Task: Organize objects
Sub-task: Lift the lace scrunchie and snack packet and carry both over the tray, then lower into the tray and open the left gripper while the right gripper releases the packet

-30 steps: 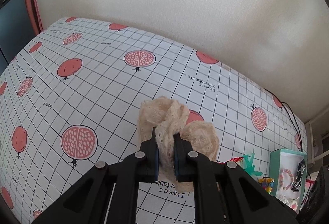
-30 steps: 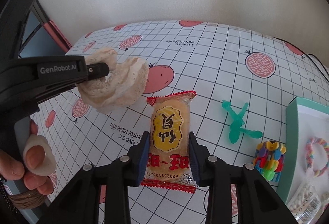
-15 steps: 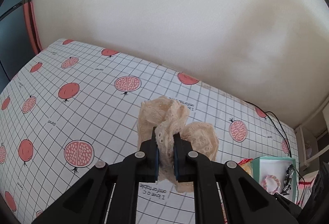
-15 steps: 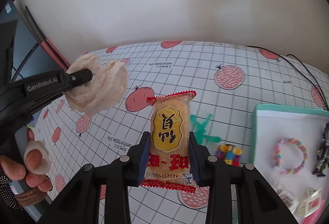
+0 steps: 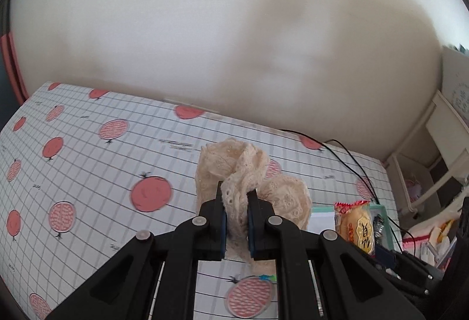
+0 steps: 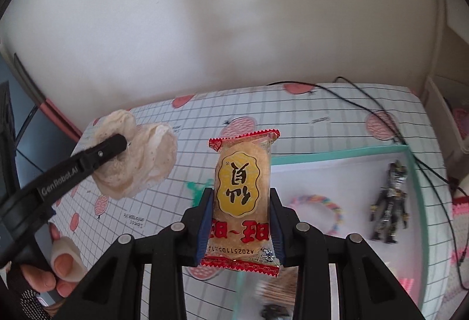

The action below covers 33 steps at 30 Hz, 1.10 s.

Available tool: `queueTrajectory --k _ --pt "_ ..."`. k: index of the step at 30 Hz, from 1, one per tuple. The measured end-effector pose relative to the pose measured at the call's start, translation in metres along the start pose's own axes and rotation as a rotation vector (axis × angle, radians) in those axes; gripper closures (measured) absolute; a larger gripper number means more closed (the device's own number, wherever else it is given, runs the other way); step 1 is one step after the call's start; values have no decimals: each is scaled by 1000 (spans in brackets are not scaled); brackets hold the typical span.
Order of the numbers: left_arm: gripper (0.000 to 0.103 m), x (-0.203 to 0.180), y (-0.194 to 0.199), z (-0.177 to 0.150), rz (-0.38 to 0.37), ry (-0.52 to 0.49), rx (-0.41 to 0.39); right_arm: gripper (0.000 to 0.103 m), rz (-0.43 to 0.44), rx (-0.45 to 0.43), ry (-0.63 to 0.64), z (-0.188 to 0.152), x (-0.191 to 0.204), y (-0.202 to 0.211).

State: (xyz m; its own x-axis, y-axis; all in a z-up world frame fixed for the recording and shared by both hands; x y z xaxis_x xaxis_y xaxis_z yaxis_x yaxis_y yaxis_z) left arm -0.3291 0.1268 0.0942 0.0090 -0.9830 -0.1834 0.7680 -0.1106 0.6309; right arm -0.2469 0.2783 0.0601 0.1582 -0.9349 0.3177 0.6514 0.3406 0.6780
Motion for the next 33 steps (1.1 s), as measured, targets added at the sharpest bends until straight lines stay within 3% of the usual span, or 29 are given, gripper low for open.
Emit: queueTrajectory --k 9,14,22,33 --pt "92 -87 5 -27 -121 -121 15 66 -68 -58 -78 16 -65 36" --pt "92 -116 1 -43 -160 -164 25 66 -81 -75 -108 17 -87 47" --pt "92 -135 -22 -78 -175 -219 76 66 -119 -21 -127 1 -107 28" --pt "92 -130 -57 -124 -152 -213 194 66 -138 69 -140 -33 -123 -12"
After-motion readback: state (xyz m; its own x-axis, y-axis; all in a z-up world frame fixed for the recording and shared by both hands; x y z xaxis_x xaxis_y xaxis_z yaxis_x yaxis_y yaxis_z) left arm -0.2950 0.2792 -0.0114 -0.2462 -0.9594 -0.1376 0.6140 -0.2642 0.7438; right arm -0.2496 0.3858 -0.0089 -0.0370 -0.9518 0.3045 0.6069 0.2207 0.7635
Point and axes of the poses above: each gripper's, at about its wrist camera, not at the fingertips, and y roughly against the way its jaws point, x to its left, z to its top, the point moved 10 cm from there along -y, roughly the way its jaws point, and after that the axes turned 8 degrees about -x, right-handed, at the moved point
